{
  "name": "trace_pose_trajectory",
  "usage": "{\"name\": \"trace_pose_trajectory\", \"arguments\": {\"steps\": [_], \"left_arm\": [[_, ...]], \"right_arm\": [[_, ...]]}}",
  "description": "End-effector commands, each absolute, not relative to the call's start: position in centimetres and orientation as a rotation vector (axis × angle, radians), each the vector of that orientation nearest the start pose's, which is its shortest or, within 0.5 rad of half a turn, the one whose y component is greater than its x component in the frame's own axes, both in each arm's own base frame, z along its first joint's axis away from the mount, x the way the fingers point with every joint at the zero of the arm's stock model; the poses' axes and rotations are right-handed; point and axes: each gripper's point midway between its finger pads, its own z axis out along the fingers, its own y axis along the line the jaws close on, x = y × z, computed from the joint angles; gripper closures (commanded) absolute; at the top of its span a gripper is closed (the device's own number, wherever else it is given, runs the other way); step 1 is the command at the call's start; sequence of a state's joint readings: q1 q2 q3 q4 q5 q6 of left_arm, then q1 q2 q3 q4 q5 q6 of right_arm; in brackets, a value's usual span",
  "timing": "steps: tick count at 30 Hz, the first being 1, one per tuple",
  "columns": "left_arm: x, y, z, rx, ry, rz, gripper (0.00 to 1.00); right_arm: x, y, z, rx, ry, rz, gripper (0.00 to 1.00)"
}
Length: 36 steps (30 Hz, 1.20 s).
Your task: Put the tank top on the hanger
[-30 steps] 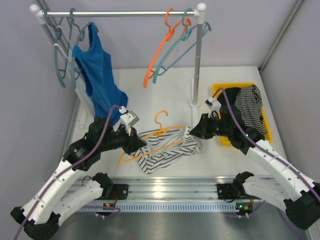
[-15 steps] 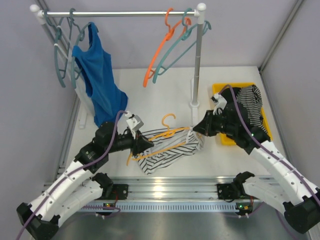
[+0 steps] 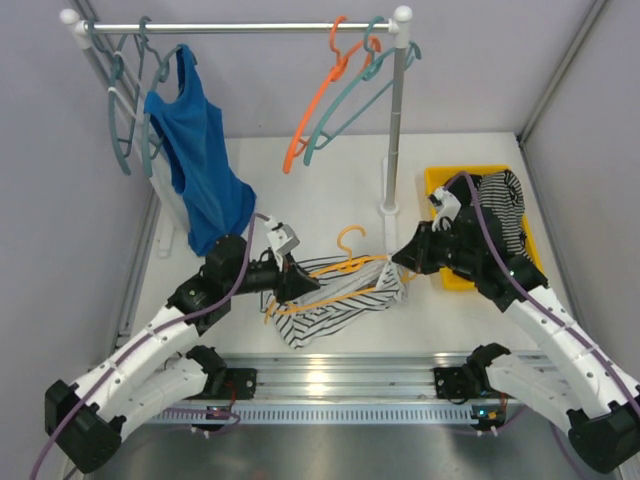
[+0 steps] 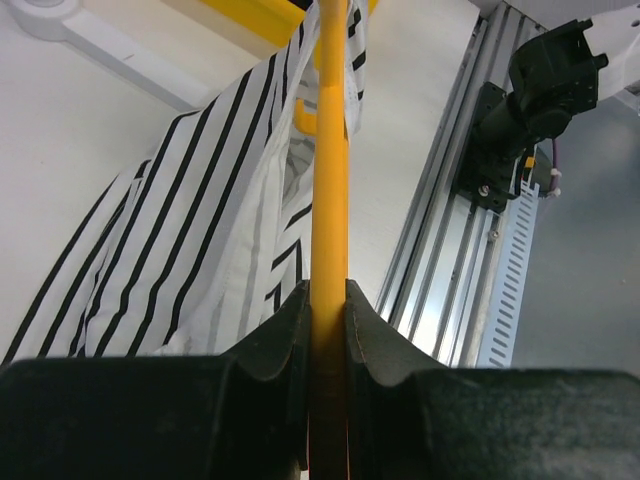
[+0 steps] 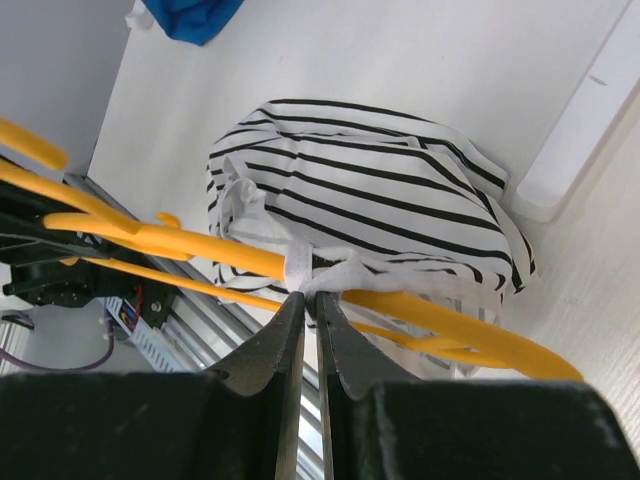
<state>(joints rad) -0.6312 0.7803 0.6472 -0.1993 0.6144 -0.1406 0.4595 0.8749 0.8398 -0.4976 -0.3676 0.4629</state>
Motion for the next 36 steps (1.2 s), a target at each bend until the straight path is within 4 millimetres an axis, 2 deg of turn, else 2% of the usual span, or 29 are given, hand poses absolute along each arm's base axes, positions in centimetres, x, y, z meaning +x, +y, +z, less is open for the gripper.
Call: {"name": "trace_pose_trajectory", "arguments": {"steps": [1,3,12,16,19,23,25,28,29,31,32,34,36], "left_arm": [[17.0,-26.7,24.5,0.907,1.584,-1.155,1.0],[17.6,-27.3,23.9,0.893,1.597,-1.176,1.0],[18.8,-28.6,23.6,0.865,1.535,-1.215,1.0],[18.8,-28.9,23.3,0.881,1.532,-1.221,1.0],[18.8,-29.0,22.7,0.895,1.54,-1.229,1.0],[19.3,-29.4,21.9,0.897,1.563,-1.225,1.0],[19.6,-29.5,22.1,0.89,1.561,-1.227,1.0],[20.0,-29.7,22.2,0.877,1.569,-1.233,1.0],[20.0,-29.8,22.1,0.873,1.577,-1.235,1.0],[20.4,-29.8,22.1,0.851,1.587,-1.225,1.0],[20.4,-29.8,22.0,0.844,1.594,-1.226,1.0],[20.5,-29.9,22.0,0.839,1.6,-1.227,1.0],[20.4,-29.9,22.1,0.836,1.597,-1.23,1.0]], "right_arm": [[21.8,19.4,25.0,-0.248,2.091,0.931,0.9],[21.7,19.1,25.2,-0.244,2.086,0.922,0.9],[21.5,19.5,26.9,-0.254,2.045,0.961,0.9],[22.0,18.4,26.1,-0.203,2.078,0.88,0.9],[21.9,18.1,26.4,-0.214,2.059,0.862,0.85],[21.7,18.3,28.6,-0.283,1.965,0.861,0.69],[21.9,18.4,29.1,-0.3,1.942,0.834,0.66],[22.3,19.1,29.2,-0.317,1.932,0.764,0.62],[21.7,20.4,29.1,-0.361,1.938,0.764,0.62],[22.3,20.8,29.0,-0.337,1.932,0.686,0.62],[22.0,22.0,28.8,-0.367,1.94,0.69,0.62],[22.5,22.5,28.9,-0.345,1.928,0.669,0.59],[23.0,23.3,28.1,-0.355,1.941,0.654,0.55]]}}
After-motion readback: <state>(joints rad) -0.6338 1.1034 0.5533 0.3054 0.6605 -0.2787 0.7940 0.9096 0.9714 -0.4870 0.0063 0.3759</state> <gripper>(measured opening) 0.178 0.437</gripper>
